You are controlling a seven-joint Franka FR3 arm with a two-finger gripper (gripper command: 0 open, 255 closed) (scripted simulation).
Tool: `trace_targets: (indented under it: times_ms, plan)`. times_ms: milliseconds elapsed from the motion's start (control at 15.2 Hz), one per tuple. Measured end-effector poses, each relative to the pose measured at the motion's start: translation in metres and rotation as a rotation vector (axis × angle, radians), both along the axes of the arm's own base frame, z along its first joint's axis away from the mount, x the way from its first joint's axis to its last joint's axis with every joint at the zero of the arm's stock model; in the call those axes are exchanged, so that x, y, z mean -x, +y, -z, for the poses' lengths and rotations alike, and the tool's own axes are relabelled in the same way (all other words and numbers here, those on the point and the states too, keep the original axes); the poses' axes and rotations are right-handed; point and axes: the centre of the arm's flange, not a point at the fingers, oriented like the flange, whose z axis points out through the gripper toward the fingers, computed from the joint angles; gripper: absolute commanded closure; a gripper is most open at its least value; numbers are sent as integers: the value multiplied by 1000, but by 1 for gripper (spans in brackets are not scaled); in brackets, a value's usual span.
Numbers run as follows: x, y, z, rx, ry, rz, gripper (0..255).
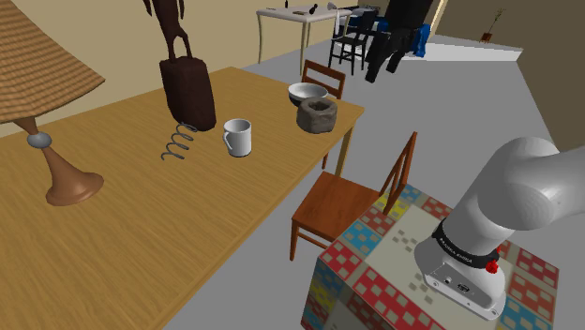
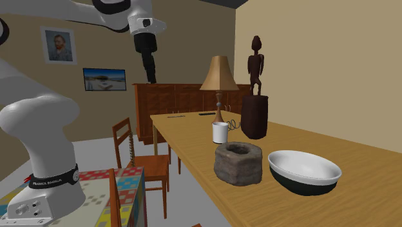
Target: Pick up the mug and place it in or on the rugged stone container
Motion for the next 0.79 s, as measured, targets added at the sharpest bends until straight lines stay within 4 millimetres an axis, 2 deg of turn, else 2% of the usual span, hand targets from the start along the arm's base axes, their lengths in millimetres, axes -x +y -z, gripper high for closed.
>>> trace_targets:
  times_ms: [132, 264, 792]
  plan:
    - [-5, 3, 2, -2, 1, 0, 0]
    - [-20, 9, 14, -7, 6, -1, 0]
    - [-110, 41, 65, -35, 25, -4, 0]
